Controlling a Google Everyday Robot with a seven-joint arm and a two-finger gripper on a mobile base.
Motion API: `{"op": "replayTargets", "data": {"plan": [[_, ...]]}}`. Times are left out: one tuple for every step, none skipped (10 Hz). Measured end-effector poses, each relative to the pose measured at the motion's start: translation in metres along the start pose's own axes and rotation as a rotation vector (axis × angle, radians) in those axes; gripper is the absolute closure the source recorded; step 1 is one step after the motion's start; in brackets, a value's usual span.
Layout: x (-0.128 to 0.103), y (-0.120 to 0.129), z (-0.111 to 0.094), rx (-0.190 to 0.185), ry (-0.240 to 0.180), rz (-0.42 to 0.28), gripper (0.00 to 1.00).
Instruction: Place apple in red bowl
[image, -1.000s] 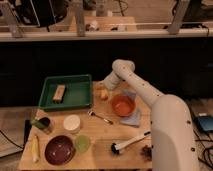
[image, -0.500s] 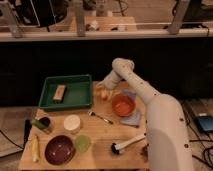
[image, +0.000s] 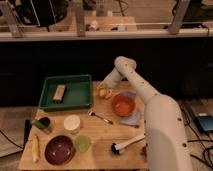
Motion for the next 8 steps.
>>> {"op": "replayTargets", "data": {"plan": [[-0.001,0.0,-0.002,-0.006,-0.009,-0.016,1.0],[-0.002,-0.001,-0.003,-0.013,-0.015,-0.032,1.0],[-0.002,-0.004,-0.007,-0.015,-0.018,-0.051,1.0],[-0.003,-0.004,-0.008,-0.016,-0.02,-0.057,1.0],[-0.002,-0.009,-0.023,-0.029,-0.025,-0.104,1.0],[-0.001,-0.011,-0.029,-0.033,-0.025,-0.119,1.0],[-0.002,-0.012,-0.032,-0.037,-0.021,-0.127,1.0],[-0.002,-0.014,-0.04,-0.038,-0.01,-0.133,1.0]]}}
